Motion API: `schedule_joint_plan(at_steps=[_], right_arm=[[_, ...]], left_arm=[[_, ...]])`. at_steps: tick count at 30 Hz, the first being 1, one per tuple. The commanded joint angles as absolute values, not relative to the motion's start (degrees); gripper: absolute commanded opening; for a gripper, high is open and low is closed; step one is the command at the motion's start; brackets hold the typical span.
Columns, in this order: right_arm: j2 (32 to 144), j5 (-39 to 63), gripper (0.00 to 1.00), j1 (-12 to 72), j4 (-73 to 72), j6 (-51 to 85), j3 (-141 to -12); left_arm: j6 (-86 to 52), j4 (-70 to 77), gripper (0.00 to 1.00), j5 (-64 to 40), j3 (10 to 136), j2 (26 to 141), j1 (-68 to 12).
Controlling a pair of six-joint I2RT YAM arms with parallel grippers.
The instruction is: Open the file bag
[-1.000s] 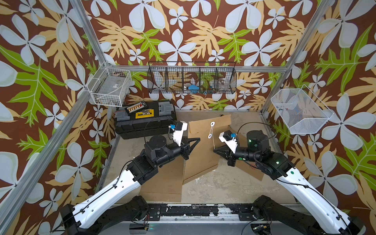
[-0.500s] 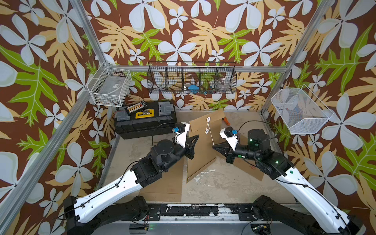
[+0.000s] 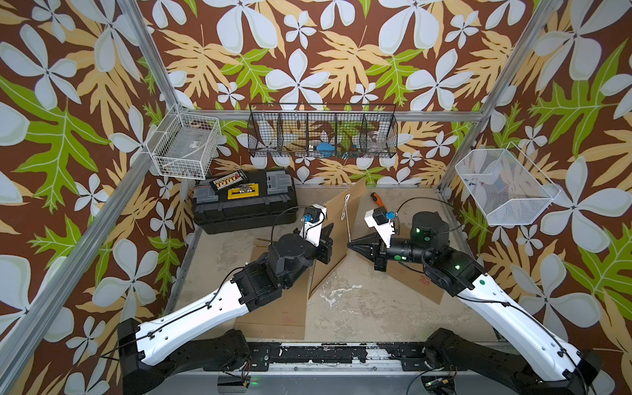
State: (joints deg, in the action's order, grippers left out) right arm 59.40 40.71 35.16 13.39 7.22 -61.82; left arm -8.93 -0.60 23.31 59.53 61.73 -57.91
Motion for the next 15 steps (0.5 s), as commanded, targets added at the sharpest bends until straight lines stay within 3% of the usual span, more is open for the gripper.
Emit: schedule_joint_plan(at_steps=[1,15], right_arm=[[59.9,41.9,0.00,36.0,9.8,8.7,-62.9],[59.7,42.0,0.00,37.0,7.4,10.0,-64.5]], left_arm=[[-7.6,1.2,0.00,24.2,59.5,61.8,-58.3],[-7.0,0.8,0.00,23.8,57.4,61.1,-59.1]])
